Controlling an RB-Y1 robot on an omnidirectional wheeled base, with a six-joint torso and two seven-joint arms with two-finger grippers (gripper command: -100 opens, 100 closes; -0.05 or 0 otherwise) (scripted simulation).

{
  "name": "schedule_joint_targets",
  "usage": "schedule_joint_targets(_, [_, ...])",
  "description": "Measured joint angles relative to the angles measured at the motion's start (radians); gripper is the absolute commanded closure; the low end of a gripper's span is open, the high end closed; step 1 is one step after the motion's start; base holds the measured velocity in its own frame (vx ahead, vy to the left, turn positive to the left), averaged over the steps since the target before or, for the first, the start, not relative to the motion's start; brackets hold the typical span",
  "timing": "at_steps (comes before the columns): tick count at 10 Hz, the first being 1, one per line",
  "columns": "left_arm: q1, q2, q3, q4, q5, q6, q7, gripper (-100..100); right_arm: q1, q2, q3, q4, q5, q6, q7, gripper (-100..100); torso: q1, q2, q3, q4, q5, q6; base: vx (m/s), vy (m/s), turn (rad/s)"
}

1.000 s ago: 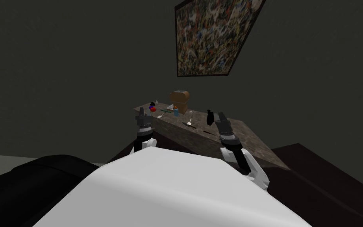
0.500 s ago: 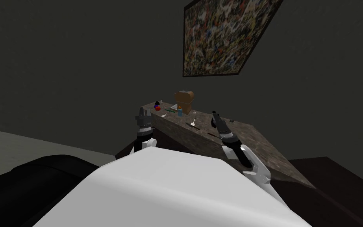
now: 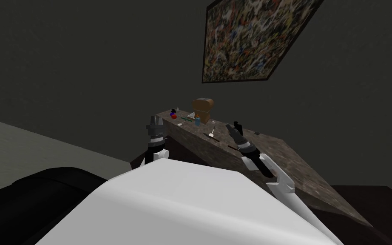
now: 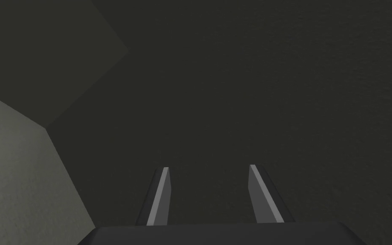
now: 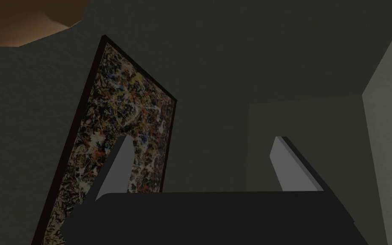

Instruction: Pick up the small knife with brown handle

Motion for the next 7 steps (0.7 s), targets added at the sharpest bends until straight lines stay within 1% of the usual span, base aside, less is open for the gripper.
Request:
schedule_joint_targets(1, [0.000,0.000,0.000,0.000,0.000,0.000,0.000,0,-0.008,-0.033,0.004,0.019,0.008,-0.006,0.003,-100,0.000,0.000,0.000,0.000,0.000,-0.001,0.013,0.041,0.232])
schedule_joint_targets(2, [0.000,0.000,0.000,0.000,0.000,0.000,0.000,0,-0.020,-0.061,0.023,0.043,0.028,-0.009,0.015,-100,0.001,-0.001,0.000,0.000,0.000,-0.001,0.012,0.032,0.066])
schedule_joint_targets(3, [0.000,0.000,0.000,0.000,0.000,0.000,0.000,0,-0.025,-0.091,0.028,0.062,0.035,-0.017,0.021,-100,0.000,0.000,0.000,0.000,0.000,0.000,0.008,0.038,0.124])
schedule_joint_targets(4, [0.000,0.000,0.000,0.000,0.000,0.000,0.000,0,-0.036,-0.120,0.041,0.098,0.049,-0.030,0.028,-100,0.001,0.000,0.000,0.000,0.000,0.000,0.012,0.026,0.086])
schedule_joint_targets(5, [0.000,0.000,0.000,0.000,0.000,0.000,0.000,0,-0.031,-0.145,0.044,0.103,0.056,-0.036,0.033,-100,0.000,0.000,0.000,0.000,0.000,0.000,0.021,0.027,0.135])
schedule_joint_targets(7, [0.000,0.000,0.000,0.000,0.000,0.000,0.000,0,-0.038,-0.198,0.063,0.139,0.079,-0.044,0.043,-100,0.000,-0.001,0.000,0.000,0.000,0.000,0.019,0.025,0.100])
